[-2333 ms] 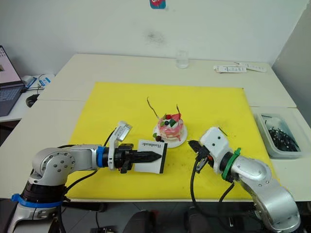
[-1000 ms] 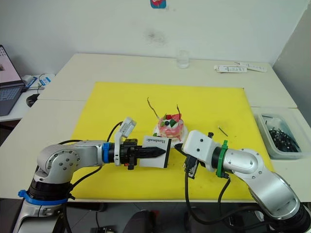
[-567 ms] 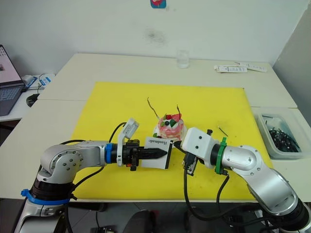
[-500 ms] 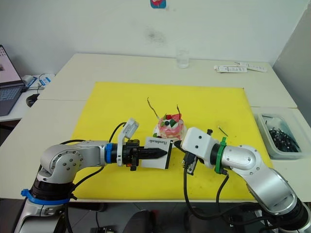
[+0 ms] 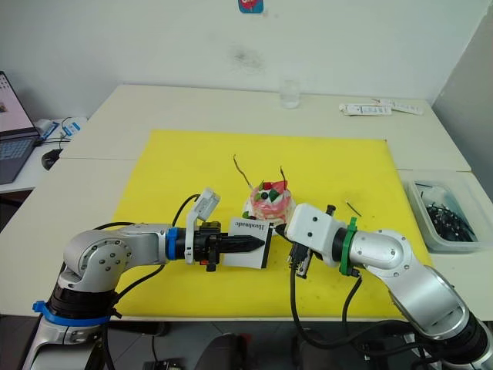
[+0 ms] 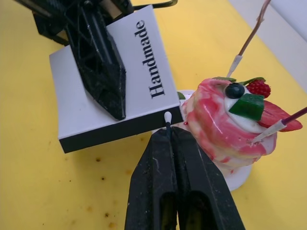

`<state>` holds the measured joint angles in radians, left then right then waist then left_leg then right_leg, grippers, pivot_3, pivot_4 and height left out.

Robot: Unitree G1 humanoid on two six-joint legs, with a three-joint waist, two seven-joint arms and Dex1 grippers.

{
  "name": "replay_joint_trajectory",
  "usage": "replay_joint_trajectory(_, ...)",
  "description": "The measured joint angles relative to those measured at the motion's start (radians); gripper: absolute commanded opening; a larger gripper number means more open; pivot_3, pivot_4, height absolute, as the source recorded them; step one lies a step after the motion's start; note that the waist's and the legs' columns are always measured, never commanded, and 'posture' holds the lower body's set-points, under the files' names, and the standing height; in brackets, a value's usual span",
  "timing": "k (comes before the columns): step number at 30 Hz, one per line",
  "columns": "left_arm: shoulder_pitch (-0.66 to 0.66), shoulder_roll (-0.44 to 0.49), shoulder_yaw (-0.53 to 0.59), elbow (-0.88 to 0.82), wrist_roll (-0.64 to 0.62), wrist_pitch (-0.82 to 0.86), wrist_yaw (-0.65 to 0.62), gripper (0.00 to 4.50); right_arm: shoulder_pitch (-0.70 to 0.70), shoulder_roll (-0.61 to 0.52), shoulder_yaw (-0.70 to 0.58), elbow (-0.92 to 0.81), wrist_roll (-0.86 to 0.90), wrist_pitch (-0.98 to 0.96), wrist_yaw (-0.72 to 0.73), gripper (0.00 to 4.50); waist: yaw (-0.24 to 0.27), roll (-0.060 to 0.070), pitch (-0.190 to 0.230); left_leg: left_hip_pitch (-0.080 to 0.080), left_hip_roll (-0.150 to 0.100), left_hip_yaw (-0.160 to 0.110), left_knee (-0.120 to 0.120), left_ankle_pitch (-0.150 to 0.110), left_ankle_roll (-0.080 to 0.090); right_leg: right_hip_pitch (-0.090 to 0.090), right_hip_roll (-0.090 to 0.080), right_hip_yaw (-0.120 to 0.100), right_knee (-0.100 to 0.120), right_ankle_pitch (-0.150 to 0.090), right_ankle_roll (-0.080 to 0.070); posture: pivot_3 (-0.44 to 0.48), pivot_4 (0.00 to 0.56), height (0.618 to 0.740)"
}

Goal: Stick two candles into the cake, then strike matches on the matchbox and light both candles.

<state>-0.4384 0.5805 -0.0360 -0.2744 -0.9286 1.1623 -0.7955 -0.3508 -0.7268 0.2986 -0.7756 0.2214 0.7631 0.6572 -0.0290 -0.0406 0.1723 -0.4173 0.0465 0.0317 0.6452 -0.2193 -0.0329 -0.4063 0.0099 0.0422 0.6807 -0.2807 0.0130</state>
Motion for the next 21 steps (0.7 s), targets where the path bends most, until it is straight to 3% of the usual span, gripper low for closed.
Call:
replay_joint_trajectory(8,-0.065,0.062,-0.040,-0.050,0.088,-0.131,-0.087,0.00,-0.058,-0.047,0.078,0.080,-0.042,-0.099,0.127,0.04,0.000,0.000,0.000,0.000,0.000,0.000,0.000,0.000,0.000,0.000,0.000,0.000,0.000,0.000,0.000,0.000,0.150,0.740)
replay_joint_trajectory(12,-0.063,0.130,-0.036,-0.038,0.148,-0.206,-0.118,0.00,-0.049,-0.088,0.048,0.078,-0.032,-0.115,0.179,0.04,0.000,0.000,0.000,0.000,0.000,0.000,0.000,0.000,0.000,0.000,0.000,0.000,0.000,0.000,0.000,0.000,0.150,0.740)
replay_joint_trajectory(16,0.007,0.178,0.000,-0.029,0.164,-0.218,-0.134,0.00,-0.050,-0.075,-0.015,0.055,0.011,-0.080,0.181,0.04,-0.002,0.000,0.000,0.000,0.001,0.000,0.000,0.000,0.000,0.000,0.000,0.000,0.000,0.000,0.000,0.000,0.150,0.740)
replay_joint_trajectory(21,0.147,0.208,0.041,-0.043,0.156,-0.208,-0.137,0.00,-0.115,0.043,-0.063,0.037,0.081,0.047,0.110,0.04,-0.003,0.000,0.000,0.001,0.002,0.000,0.000,0.000,0.000,0.000,-0.002,0.000,0.001,0.000,0.000,0.000,0.150,0.740)
